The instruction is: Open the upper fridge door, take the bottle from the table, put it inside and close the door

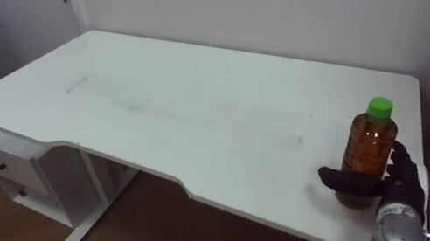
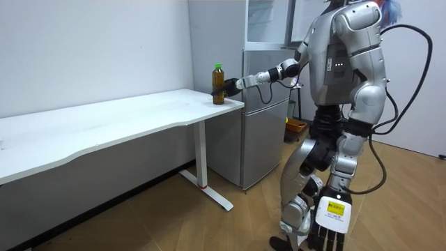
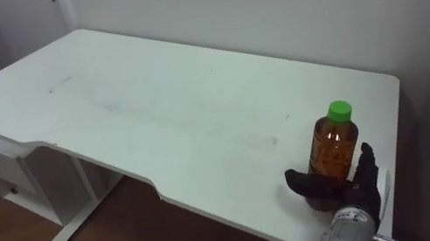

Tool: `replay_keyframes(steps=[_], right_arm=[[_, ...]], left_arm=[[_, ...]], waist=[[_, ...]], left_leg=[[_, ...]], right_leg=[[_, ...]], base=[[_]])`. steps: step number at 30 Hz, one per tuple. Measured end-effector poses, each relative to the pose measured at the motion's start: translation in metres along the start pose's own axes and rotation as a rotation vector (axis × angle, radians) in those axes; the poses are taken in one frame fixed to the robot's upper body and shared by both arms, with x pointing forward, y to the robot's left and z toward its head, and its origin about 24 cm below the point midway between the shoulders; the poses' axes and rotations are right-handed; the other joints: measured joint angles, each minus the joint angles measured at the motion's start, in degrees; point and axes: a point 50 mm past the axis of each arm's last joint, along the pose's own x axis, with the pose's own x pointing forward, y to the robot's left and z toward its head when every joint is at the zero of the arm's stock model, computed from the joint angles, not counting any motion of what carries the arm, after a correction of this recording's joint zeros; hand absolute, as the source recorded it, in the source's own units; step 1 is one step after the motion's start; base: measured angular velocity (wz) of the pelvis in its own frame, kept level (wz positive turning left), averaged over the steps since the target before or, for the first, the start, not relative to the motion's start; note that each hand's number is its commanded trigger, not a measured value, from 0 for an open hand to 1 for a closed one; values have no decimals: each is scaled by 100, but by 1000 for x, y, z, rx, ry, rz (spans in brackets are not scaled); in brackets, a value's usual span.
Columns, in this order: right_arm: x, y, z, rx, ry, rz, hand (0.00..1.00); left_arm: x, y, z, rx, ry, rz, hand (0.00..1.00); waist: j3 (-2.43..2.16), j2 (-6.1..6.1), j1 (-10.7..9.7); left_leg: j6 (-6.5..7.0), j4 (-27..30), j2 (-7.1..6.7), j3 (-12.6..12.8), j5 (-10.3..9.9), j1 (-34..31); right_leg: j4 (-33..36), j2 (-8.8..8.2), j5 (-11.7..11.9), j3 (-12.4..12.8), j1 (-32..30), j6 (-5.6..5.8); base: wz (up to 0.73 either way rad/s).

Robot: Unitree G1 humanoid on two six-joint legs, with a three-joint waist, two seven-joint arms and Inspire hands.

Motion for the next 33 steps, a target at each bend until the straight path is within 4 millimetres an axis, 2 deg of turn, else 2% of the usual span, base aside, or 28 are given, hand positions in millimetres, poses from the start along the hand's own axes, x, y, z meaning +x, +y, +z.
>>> replay_keyframes(steps=[8, 9, 10, 18, 26, 33], right_arm=[[5, -6, 7, -19, -28, -23, 0], [5, -6, 7, -20, -31, -27, 28], [5, -6, 8, -20, -32, -29, 100], [5, -6, 9, -18, -34, -36, 100], [8, -6, 9, -21, -27, -50, 100], [8, -8, 8, -3, -4, -61, 100]], left_arm=[[1, 2, -5, 8, 23, 6, 0], [1, 2, -5, 9, 22, 8, 0], [1, 3, -5, 9, 22, 9, 0], [1, 3, -6, 10, 24, 11, 0], [1, 4, -7, 12, 29, 19, 0], [1, 3, -6, 31, 20, 16, 0]], waist=[[1, 1, 22], [1, 0, 24], [1, 0, 20], [2, -11, 30], [18, -63, 65], [10, -98, 175]], left_leg=[[-3, -15, -14, -75, -1, -23], [-3, -16, -15, -76, -1, -23], [-3, -15, -18, -79, -1, -24], [1, -16, -24, -76, 2, -16], [-1, -17, -23, -76, 1, -23], [-4, -36, -20, -71, 7, -24]], right_leg=[[14, 3, 3, 26, -4, 5], [13, 4, 3, 42, -5, 5], [13, 4, 3, 42, -5, 5], [3, 4, 10, 83, -1, 14], [-6, 43, 16, 293, -39, 11], [-14, 46, 31, 314, -58, 7]], base=[[5], [0], [0], [0], [0], [-2]])
